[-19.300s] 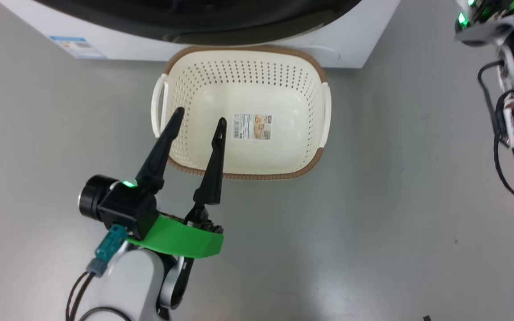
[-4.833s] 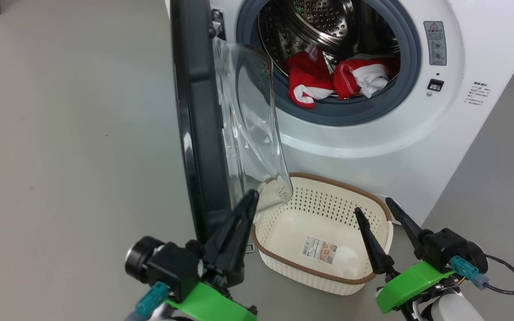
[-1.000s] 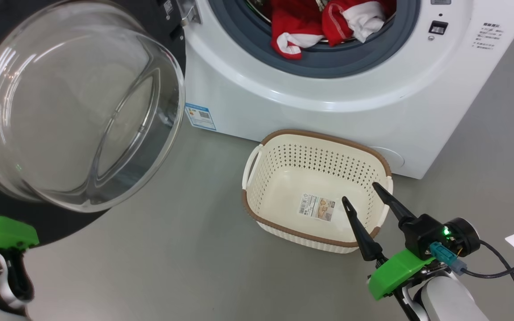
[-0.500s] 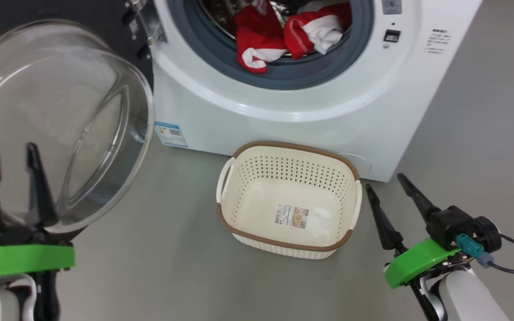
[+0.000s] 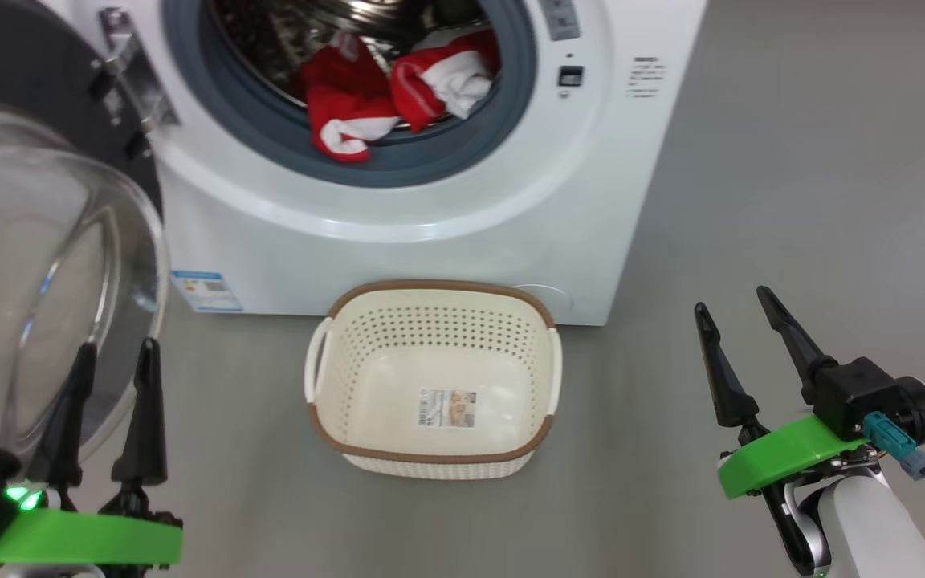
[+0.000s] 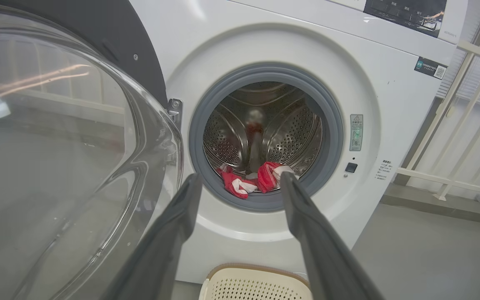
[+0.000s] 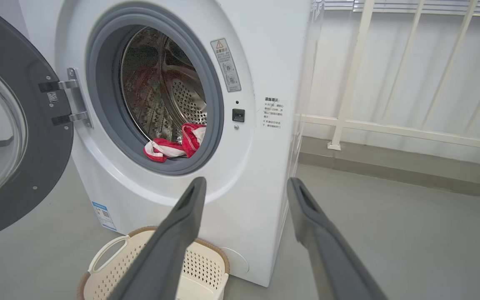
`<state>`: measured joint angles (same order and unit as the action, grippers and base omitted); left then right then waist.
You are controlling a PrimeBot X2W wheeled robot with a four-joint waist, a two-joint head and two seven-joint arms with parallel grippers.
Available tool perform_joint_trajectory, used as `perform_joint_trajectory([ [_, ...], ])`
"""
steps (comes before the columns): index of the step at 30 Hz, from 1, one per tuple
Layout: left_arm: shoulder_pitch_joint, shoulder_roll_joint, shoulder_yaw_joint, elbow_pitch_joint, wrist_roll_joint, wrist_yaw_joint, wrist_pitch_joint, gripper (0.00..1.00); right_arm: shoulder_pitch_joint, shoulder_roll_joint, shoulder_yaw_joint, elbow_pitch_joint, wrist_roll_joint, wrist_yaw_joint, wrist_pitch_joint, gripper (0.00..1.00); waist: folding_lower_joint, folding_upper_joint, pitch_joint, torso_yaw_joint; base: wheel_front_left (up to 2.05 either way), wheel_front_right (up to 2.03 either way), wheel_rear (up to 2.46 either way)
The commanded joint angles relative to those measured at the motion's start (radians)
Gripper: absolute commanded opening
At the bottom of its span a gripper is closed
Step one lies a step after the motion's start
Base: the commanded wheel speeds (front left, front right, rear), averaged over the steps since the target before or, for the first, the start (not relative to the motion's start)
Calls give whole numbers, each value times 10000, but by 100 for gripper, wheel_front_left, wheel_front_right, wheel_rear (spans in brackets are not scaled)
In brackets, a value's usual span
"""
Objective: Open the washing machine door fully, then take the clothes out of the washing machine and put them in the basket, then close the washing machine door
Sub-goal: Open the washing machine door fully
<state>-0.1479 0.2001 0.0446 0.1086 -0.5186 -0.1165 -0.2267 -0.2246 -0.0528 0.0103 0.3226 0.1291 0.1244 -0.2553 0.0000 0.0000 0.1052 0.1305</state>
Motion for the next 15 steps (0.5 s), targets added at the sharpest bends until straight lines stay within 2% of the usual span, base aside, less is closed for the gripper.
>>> perform_joint_trajectory([
  [1, -27, 319, 384, -306, 75, -58, -72, 100, -16, 26, 217, -309, -12, 63, -65, 100, 0, 0, -174, -597, 0, 0, 0],
  [8, 605, 225, 532, -438, 144, -54, -245, 100, 359, 26, 134, -722, 90, 63, -65, 100, 0, 0, -372, -1316, 0, 0, 0],
  [15, 1154, 157, 463, -252, 508, 30, -301, 100, 832, 26, 205, -972, 209, 63, -65, 100, 0, 0, -769, -1719, 0, 0, 0],
])
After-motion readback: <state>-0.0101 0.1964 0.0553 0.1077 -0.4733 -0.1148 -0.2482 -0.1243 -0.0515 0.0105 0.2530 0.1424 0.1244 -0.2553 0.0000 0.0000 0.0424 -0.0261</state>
